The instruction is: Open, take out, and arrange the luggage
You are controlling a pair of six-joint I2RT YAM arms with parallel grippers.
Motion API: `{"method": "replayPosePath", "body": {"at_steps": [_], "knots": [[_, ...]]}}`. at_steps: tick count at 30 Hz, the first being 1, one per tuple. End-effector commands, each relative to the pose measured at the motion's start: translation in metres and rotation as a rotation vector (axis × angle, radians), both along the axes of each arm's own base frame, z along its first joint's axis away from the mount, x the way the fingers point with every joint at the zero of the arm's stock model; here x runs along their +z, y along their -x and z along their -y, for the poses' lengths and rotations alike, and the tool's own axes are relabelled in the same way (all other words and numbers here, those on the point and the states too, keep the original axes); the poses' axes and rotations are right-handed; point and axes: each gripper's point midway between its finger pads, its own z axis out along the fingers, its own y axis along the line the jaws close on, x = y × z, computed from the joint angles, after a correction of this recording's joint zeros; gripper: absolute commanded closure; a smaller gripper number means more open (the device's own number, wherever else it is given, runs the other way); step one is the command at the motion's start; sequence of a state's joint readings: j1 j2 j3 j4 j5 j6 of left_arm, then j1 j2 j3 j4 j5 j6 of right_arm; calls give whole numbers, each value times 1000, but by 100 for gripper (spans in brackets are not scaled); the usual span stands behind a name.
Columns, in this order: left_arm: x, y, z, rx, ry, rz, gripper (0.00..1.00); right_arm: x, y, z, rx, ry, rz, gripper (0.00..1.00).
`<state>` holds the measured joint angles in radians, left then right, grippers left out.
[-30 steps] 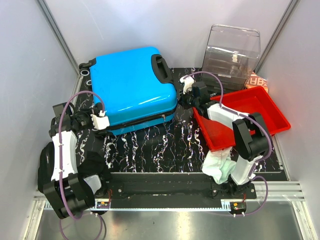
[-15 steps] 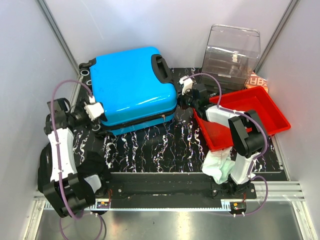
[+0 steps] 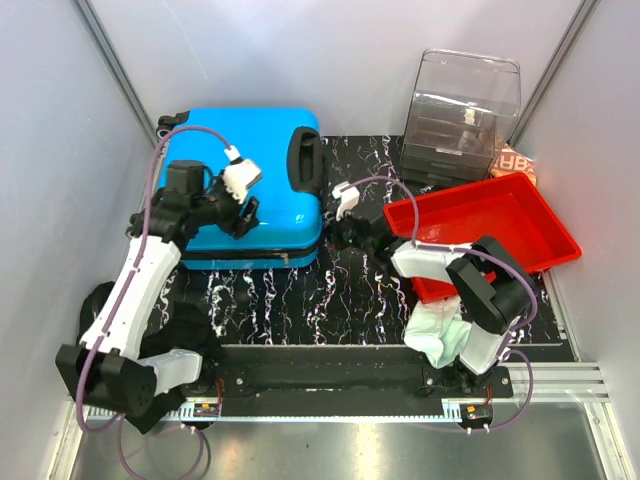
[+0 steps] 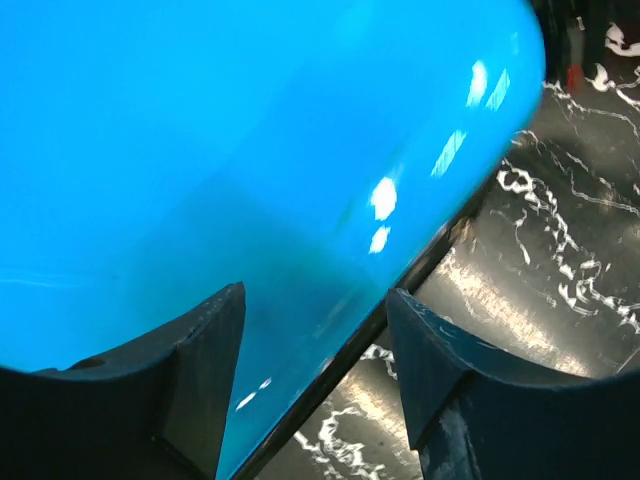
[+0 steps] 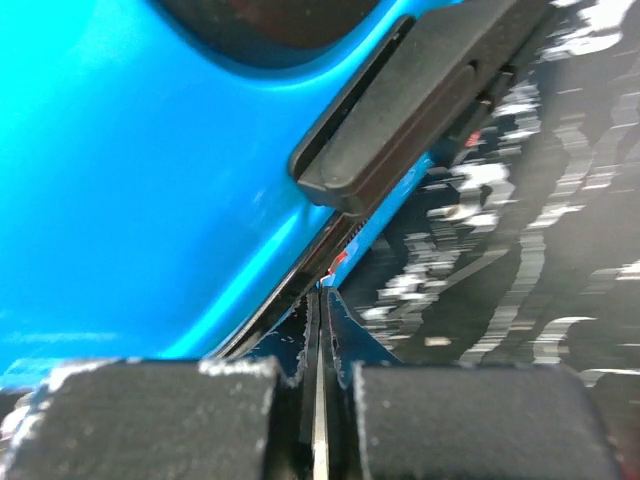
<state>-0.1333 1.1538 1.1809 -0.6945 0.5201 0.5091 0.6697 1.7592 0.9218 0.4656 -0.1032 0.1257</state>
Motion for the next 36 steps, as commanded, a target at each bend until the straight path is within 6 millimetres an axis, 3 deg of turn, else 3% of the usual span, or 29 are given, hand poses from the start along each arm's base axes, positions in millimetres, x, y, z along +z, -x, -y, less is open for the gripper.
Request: {"method": "replayPosePath", "body": {"at_steps": [1,4,5,7,8,12,13,21,30,33,36], "knots": [[20,-21,21,166,-1,-8,39,31,46,-59,116,-185,-25,100],[31,-25,50,149,6,4,39,25,62,-77,140,-188,-38,100],[43,-30,56,166,27,27,39,23,63,-82,143,-190,-43,100],[38,-37,73,164,21,12,39,21,68,-88,149,-188,-55,100],[45,-44,76,187,26,27,39,19,68,-90,147,-182,-57,100],[29,-57,105,202,-8,-10,39,14,69,-89,137,-156,-51,100],[14,-62,112,199,-35,-37,39,14,67,-88,124,-150,-48,100],[-39,-87,103,325,-229,-102,39,11,68,-83,108,-133,-58,100],[-57,-109,83,388,-394,-53,45,12,67,-82,105,-124,-53,100],[-62,-111,75,387,-447,-43,51,14,66,-81,103,-122,-44,100],[-74,-105,73,359,-476,-84,65,13,63,-79,95,-115,-44,100]]}}
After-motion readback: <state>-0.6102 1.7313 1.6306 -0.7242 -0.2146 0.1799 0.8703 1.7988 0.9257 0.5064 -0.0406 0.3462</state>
